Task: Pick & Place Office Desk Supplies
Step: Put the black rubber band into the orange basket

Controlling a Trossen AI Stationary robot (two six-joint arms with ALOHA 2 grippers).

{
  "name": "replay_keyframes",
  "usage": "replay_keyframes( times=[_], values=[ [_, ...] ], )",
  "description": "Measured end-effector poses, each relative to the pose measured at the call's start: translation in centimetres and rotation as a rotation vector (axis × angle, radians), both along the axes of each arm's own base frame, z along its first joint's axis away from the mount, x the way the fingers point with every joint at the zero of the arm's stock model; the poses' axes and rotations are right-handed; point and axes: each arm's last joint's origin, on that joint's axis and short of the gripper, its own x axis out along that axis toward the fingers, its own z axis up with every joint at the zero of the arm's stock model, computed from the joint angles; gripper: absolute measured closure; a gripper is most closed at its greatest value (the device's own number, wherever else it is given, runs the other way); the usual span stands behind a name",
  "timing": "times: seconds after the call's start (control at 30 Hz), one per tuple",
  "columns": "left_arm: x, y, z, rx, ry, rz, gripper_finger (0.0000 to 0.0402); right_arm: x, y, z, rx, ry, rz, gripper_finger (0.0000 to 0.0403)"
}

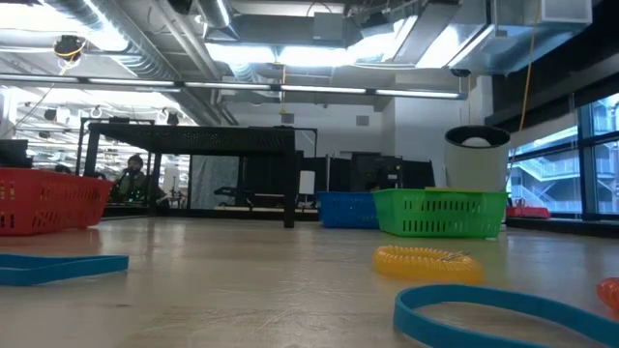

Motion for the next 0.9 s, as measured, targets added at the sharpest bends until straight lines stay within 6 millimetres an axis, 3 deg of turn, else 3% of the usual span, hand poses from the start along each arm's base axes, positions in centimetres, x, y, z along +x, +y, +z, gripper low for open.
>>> replay_keyframes(
  times=[0.33,0.63,0.9],
  values=[
    [0.4,-0.5,-0.4,0.061,0.017,-0.112,0.026,1.6,0.1,-2.7,-0.085,0.056,0.01,0.0385],
    [1.6,-1.1,-1.9,0.231,0.026,-0.093,0.026,2.2,-0.5,-2.8,-0.08,0.042,-0.008,0.0385],
    [1.9,-1.2,-1.8,0.256,-0.021,-0.03,0.026,2.2,-0.4,-2.8,-0.065,0.045,0.015,0.0385]
  ],
)
